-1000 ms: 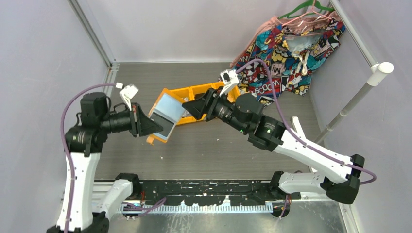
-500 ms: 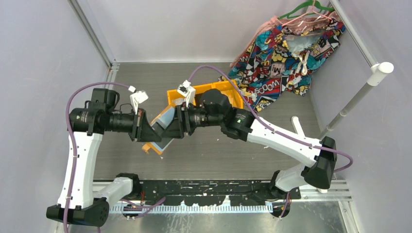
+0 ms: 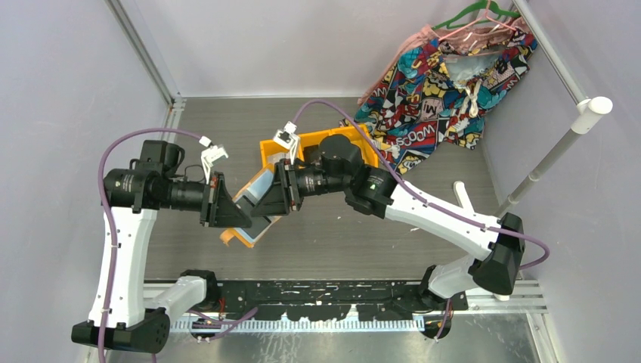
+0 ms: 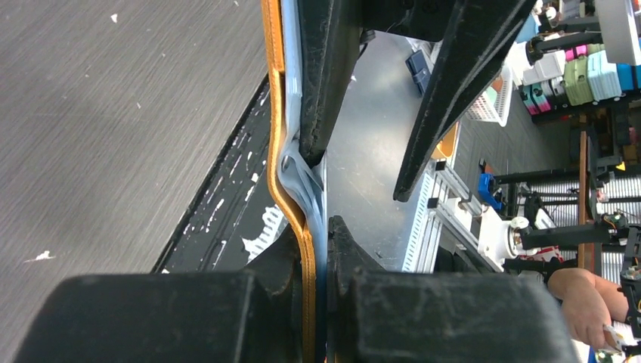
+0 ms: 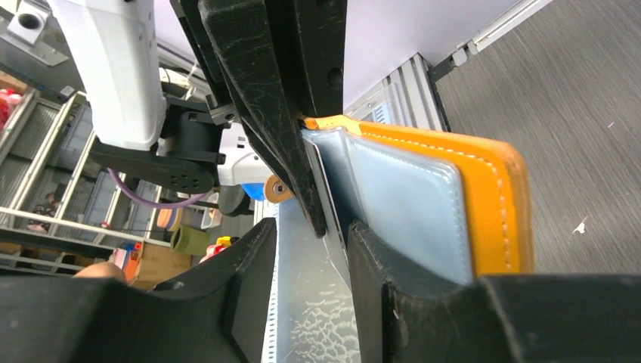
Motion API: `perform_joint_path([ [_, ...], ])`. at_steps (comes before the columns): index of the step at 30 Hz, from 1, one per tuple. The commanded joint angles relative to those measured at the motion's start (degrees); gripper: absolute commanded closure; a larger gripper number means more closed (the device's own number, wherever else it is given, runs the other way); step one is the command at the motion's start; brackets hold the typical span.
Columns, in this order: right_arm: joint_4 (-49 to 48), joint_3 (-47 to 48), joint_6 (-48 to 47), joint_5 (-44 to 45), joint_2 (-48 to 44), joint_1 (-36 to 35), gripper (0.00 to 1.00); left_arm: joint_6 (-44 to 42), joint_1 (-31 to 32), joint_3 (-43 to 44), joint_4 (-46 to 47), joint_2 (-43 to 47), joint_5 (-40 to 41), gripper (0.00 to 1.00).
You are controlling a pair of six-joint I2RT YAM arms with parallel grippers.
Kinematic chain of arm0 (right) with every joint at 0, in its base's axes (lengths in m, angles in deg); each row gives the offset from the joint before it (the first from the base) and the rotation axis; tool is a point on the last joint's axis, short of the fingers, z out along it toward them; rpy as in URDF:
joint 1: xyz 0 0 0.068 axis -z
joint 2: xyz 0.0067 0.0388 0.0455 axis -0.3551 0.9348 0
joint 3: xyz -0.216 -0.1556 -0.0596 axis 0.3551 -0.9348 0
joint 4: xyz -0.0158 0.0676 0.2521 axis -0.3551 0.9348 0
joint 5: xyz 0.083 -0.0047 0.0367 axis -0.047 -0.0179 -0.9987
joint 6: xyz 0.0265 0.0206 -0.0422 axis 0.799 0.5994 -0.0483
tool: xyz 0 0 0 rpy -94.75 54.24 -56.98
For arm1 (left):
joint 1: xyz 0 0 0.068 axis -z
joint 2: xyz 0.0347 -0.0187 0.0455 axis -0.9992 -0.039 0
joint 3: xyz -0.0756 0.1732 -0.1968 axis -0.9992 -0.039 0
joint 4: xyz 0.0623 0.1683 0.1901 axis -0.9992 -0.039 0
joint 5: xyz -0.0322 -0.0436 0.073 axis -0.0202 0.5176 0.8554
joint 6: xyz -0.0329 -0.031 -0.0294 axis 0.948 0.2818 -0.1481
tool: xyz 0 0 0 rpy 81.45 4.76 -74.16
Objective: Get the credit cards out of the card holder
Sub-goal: Remove the credit card from the card holder.
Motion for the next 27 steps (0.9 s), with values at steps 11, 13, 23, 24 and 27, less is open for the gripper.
perform_joint_path([
  [11,-15.51,-7.85,7.53,-0.28,-1.56,2.3,0.9,-2.07,0.17,2.87,-4.64,0.07,-9.92,0.49],
  [13,-19.46,-9.98,10.25,-0.54,-2.49,3.3,0.95,-3.1,0.17,2.89,-5.33,0.57,-10.78,0.48],
  [23,-26.4,-15.17,14.6,-1.07,-6.97,5.09,0.99,-3.17,0.21,2.18,-4.63,0.89,-13.4,0.78],
  [24,-26.8,-15.82,14.77,-1.11,-7.41,5.23,0.99,-3.04,0.17,2.2,-4.26,0.85,-13.63,0.8],
  [27,-27.12,-16.76,15.03,-1.64,-8.36,5.36,0.98,-0.36,0.17,1.87,-1.79,1.1,-13.89,0.89],
])
